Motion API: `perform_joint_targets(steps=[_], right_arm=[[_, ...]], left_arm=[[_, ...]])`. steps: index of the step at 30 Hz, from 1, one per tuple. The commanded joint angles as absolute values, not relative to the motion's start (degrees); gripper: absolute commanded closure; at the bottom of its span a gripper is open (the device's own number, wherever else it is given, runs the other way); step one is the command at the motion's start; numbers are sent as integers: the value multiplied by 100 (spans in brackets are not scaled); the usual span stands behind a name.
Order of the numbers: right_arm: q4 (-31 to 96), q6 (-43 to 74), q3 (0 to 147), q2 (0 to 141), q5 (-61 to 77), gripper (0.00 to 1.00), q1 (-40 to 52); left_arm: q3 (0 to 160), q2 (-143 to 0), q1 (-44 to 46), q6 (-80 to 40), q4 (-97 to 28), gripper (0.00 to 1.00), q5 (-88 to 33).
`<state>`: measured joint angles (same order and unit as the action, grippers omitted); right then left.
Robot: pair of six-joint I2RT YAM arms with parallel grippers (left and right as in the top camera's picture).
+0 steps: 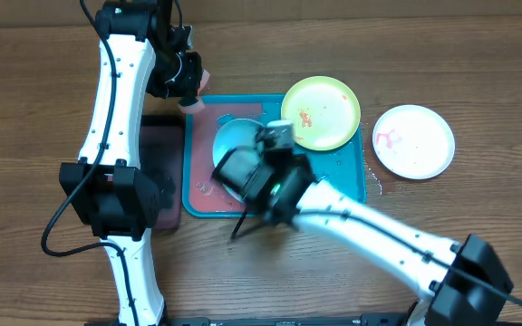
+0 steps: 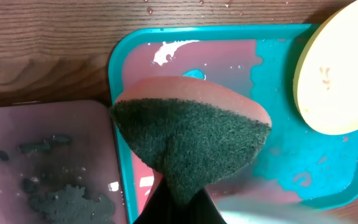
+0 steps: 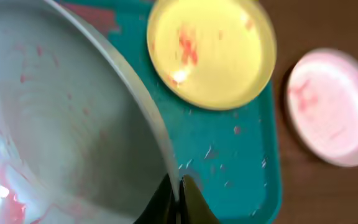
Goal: Clean dirty plates on tray and stack at the side
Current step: 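Tilt the light-blue plate up with the right gripper to drain it, then carry the light-blue plate right and stack it on the white plate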
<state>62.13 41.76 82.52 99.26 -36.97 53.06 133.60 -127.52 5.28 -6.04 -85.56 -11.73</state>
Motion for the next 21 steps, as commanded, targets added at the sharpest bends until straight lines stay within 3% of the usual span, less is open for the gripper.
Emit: perform_joint_targets(steps=[1,10,21], right_arm=[[6112,3865,8368,9780,-1767,96,4626],[5723,2993,8370,9579,1004,96,2294],[6051,2991,8355,9786,443,96,-622]], left_arm=[[13349,-12722,572,-687,-8554,96,-1155],[13349,-12722,572,-687,-8569,96,-1157],[13349,-12722,644,-687,-8536,96,-1153]])
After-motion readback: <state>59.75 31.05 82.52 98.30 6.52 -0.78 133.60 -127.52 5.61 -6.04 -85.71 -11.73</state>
